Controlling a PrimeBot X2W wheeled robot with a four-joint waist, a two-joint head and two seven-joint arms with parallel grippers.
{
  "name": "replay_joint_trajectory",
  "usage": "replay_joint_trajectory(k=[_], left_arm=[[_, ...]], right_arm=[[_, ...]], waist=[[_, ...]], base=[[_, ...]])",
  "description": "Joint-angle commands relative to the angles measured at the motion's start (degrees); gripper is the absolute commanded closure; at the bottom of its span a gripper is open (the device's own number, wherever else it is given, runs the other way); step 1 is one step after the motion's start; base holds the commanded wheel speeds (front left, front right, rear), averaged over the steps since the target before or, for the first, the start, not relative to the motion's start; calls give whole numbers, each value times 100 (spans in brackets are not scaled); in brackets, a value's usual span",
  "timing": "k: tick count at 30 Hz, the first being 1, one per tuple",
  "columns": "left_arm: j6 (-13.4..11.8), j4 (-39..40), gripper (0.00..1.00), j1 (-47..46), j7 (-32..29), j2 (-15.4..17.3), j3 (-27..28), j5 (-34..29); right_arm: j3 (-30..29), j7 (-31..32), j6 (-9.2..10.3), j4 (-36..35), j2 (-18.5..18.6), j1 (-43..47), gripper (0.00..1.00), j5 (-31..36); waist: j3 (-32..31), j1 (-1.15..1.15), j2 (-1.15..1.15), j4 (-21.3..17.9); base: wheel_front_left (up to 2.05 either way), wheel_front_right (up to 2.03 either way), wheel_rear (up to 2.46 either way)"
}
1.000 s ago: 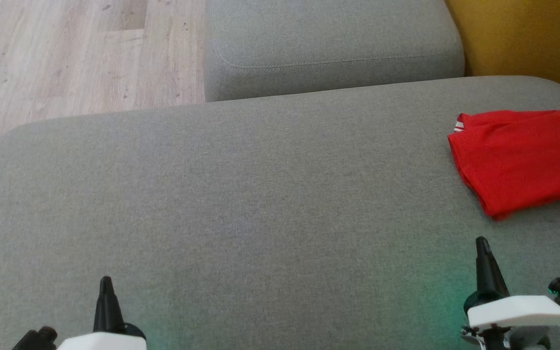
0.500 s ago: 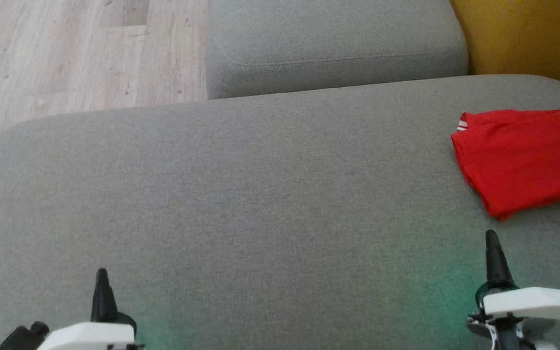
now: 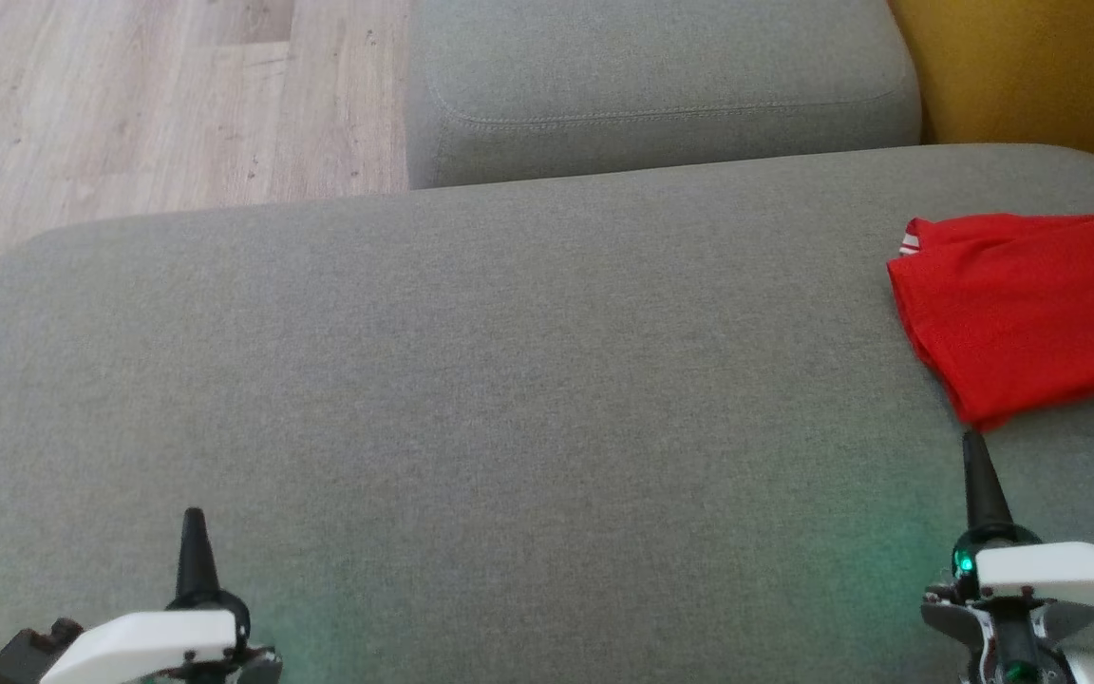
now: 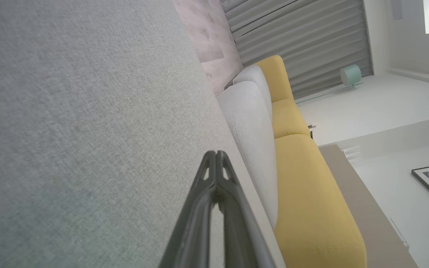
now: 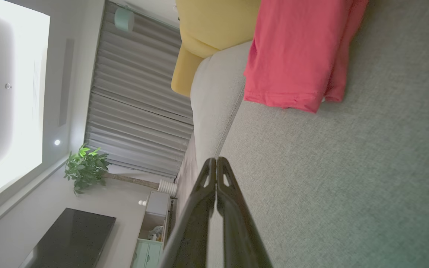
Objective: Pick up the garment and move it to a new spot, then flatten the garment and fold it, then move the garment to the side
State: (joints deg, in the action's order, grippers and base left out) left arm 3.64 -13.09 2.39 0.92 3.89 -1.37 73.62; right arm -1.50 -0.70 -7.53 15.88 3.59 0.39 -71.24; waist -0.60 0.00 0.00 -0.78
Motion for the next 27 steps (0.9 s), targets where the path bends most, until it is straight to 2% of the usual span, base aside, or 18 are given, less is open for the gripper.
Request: replay_joint_trajectory(k=[1,27], left_arm=[[70,138,100,-340,-52,82,216,153],[351,-60,100,-785,-500,67,521,1844]], right_arm=[[49,35,3,-195,107,-320,100,-192],[-235,478,4,-200,98,-603,100,-2062]], waist=[[3,0,0,3],[71,0,0,70]], base=[[0,0,0],[0,0,0]])
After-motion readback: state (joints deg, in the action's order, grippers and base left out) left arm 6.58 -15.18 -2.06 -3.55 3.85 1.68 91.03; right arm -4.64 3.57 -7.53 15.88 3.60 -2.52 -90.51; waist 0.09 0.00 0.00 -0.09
